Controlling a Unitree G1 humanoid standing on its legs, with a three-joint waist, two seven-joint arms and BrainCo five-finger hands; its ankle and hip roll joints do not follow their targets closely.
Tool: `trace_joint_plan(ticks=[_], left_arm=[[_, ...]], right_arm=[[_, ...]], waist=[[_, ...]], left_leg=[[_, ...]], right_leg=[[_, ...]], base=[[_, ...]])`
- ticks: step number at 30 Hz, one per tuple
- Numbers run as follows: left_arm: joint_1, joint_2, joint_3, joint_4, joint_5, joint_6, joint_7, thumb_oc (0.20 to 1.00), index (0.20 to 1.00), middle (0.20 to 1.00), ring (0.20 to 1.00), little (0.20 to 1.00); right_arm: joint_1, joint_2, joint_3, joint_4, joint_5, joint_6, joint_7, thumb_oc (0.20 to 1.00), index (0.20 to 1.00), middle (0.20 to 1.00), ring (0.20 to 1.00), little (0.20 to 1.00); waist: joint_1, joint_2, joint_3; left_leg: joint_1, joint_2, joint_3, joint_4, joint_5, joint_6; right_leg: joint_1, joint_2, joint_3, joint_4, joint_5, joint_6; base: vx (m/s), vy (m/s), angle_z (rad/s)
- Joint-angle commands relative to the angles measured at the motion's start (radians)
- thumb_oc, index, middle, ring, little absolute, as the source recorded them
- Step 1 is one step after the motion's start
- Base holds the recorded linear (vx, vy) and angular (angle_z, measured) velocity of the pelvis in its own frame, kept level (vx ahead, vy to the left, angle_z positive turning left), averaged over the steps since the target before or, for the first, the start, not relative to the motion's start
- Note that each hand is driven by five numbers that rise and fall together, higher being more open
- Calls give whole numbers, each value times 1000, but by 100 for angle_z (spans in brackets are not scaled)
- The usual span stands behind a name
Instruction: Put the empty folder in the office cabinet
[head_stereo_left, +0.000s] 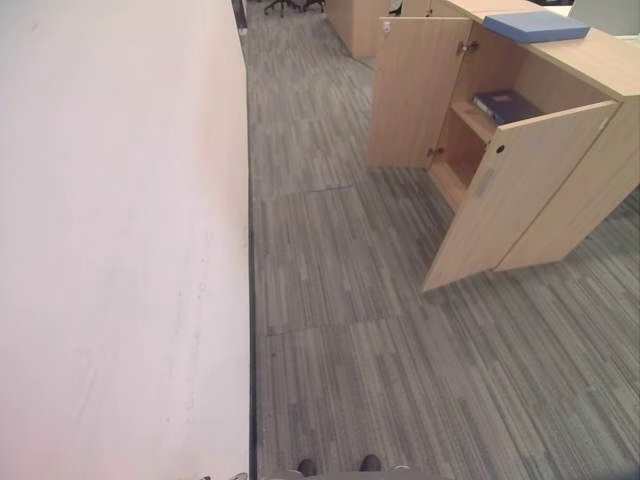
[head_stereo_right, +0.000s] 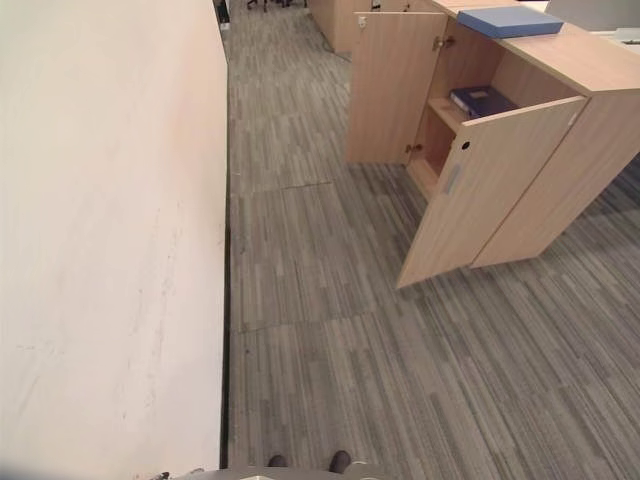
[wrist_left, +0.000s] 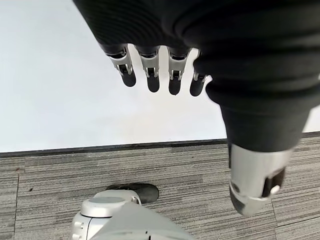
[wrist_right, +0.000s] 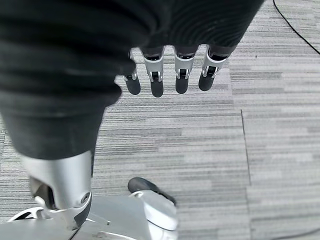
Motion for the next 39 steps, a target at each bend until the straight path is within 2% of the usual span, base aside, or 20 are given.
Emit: trace_joint_plan(ticks=[1,5,11,15,19,22,25,29,39], left_arm=[[-23,12,20,-9,6,-28,26,1000,1000,1000,1000,1000],[-21,20,1,-62,20,-42,52,1000,1000,1000,1000,1000],[-16,23,31,-81,-48,-57,60,1000,1000,1000,1000,1000],[-18,27,44,-63,-44,-55,76,1000,1000,1000,1000,1000],[-16,11,65,6,-83,-37,51,1000,1000,1000,1000,1000],[-20,4,47,19,-58,-33,41,1000,1000,1000,1000,1000],[-31,4,-17,45,34,-19,24,1000,1000,1000,1000,1000],[-43,-2,-61,70,88,-7,20,1000,1000,1000,1000,1000],[-53,-7,-79,61,102,-4,32,1000,1000,1000,1000,1000]], right_arm=[[-45,-4,15,62,41,4,-8,1000,1000,1000,1000,1000],[-49,-4,21,62,44,-4,-15,1000,1000,1000,1000,1000],[-54,-3,18,44,58,-13,-20,1000,1000,1000,1000,1000],[-54,5,-14,46,126,-23,-22,1000,1000,1000,1000,1000],[-58,-12,-111,55,259,-40,-54,1000,1000,1000,1000,1000],[-54,3,-118,44,307,-51,-47,1000,1000,1000,1000,1000],[-58,-7,-146,32,364,-66,-61,1000,1000,1000,1000,1000],[-71,-28,-183,10,417,-87,-88,1000,1000,1000,1000,1000],[-79,-33,-147,-35,348,-91,-122,1000,1000,1000,1000,1000]], waist=[[-3,-55,1],[3,-62,4],[4,-67,4],[2,-68,2],[-11,-62,-4],[-16,-60,-6],[-29,-53,-6],[-39,-48,-9],[-41,-46,-10]], left_leg=[[8,-38,18,-61,-27,-23],[4,-35,12,-61,-26,-24],[8,-35,11,-61,-29,-25],[13,-34,13,-61,-31,-27],[18,-31,20,-61,-35,-28],[19,-29,24,-61,-36,-29],[18,-27,31,-61,-38,-29],[25,-24,40,-61,-45,-29],[34,-23,41,-61,-51,-29]], right_leg=[[118,-54,-14,-173,82,131],[116,-54,-15,-173,80,131],[122,-52,-20,-173,77,131],[127,-50,-22,-173,73,130],[127,-48,-17,-173,74,130],[125,-47,-13,-173,75,130],[119,-46,-7,-173,77,130],[119,-45,0,-173,78,132],[126,-43,3,-173,74,130]], base=[[0,0,0],[0,0,0],[0,0,0],[8,-2,0],[19,2,-1],[0,0,0],[9,3,-3],[13,2,-4],[2,-2,-3]])
